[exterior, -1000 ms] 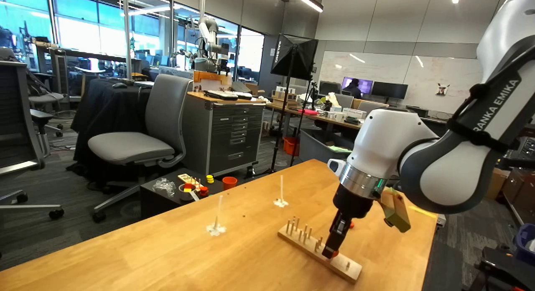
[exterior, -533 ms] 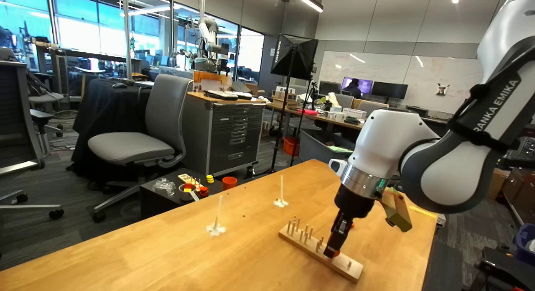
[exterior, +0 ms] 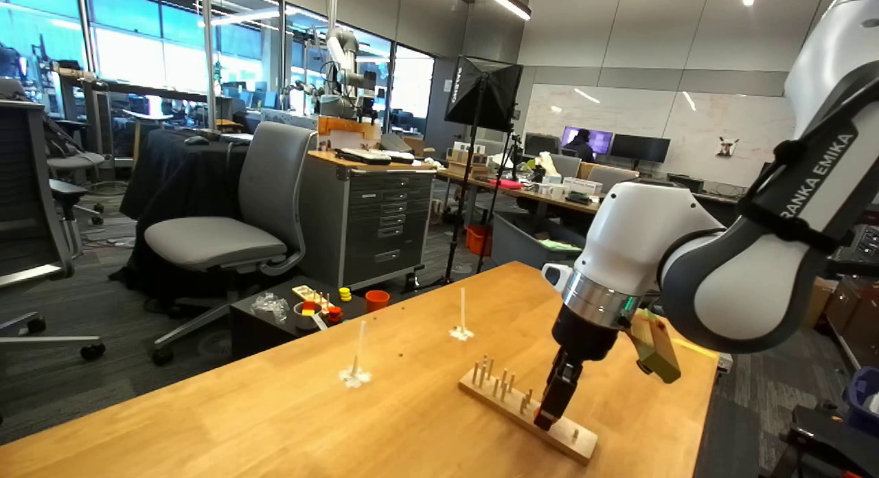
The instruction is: Put an orange disk on the wooden base
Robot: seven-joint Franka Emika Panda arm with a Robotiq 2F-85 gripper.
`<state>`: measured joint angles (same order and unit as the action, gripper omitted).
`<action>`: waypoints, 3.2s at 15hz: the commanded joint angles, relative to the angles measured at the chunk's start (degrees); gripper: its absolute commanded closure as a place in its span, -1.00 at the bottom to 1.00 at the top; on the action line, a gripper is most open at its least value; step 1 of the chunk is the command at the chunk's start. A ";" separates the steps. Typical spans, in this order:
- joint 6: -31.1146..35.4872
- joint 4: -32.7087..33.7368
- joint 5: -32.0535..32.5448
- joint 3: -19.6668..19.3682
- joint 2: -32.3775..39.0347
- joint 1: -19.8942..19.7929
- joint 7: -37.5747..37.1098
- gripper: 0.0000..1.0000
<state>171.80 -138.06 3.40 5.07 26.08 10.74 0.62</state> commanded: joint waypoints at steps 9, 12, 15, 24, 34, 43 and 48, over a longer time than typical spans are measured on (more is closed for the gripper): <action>0.16 -2.88 -0.31 2.74 -3.81 -2.29 1.62 -1.00; -0.12 -3.28 -0.38 3.67 -4.65 -2.84 1.93 -1.00; -0.72 -3.44 -0.03 3.63 -5.09 -2.30 1.79 -1.00; -0.58 -4.09 0.78 2.90 -5.34 0.26 0.84 -1.00; -1.99 -3.00 1.63 2.21 -4.63 2.19 0.29 -1.00; -4.74 -1.84 1.75 2.08 -3.94 2.15 0.29 -1.00; -6.72 -1.05 1.70 2.07 -3.74 1.94 0.29 -1.00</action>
<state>167.36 -140.01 4.16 7.67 23.06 12.22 1.39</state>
